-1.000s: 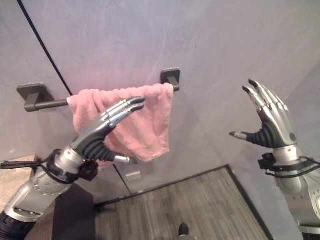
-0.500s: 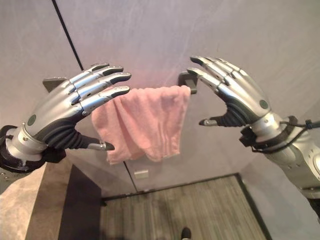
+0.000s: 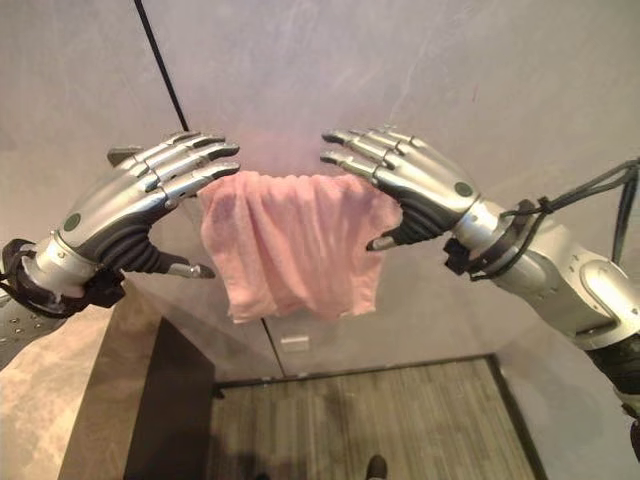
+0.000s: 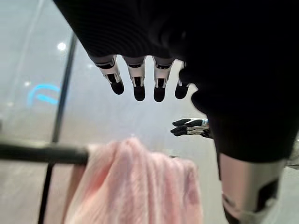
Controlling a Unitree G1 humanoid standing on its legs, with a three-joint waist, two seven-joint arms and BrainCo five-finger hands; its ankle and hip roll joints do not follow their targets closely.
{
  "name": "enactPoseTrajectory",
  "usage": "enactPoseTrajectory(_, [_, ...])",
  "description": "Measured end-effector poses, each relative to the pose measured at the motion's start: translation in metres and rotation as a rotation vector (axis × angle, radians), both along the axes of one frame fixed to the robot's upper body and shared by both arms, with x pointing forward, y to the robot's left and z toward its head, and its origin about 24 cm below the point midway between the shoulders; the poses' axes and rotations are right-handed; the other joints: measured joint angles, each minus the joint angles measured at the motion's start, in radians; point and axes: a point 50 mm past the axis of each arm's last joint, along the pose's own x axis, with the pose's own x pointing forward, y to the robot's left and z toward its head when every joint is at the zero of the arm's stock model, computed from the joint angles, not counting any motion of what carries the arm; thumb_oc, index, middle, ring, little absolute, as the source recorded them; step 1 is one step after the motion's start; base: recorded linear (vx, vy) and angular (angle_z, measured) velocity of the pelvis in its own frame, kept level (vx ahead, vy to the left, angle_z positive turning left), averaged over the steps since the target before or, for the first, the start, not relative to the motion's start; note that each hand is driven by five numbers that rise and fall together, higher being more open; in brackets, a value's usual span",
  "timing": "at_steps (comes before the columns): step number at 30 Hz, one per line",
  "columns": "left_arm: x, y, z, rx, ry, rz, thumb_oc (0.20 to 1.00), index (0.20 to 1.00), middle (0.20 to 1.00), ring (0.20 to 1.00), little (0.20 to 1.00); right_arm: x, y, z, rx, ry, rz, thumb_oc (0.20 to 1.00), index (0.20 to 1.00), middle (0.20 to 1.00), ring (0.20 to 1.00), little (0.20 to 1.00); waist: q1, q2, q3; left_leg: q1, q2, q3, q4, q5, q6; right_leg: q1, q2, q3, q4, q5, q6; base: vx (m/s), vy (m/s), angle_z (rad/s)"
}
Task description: Put brush and paste in cup on sink, flatten towel.
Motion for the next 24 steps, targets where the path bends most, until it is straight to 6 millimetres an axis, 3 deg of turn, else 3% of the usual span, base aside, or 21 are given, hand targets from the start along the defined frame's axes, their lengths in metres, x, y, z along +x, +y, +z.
enactPoseTrajectory(7, [0.009,0.011,-0.004,-0.069,0.049,0.061,1.000,1.000,1.000,1.000,1.000,0.005,0.006,0.001,0.039,0.006,0.005,1.000,1.000,1.000,1.000,1.000,0.001,0.003,0.007,-0.005,0.001,0.006,0.000,0.001,-0.001,-0.008,0.001,0.004,0.000,0.000,0.000,0.00,0.001,0.00])
enactPoseTrajectory(24, [0.010,-0.001,-0.006,-0.072,0.058,0.011,1.000,1.000,1.000,1.000,1.000,0.007,0.013,0.001,0.072,0.033,0.024,1.000,1.000,1.000,1.000,1.000,-0.011,-0.004,0.026,-0.004,0.002,0.013,0.000,0.001,-0.001,-0.013,0.003,0.014,0.000,0.000,0.000,0.00,0.000,0.00])
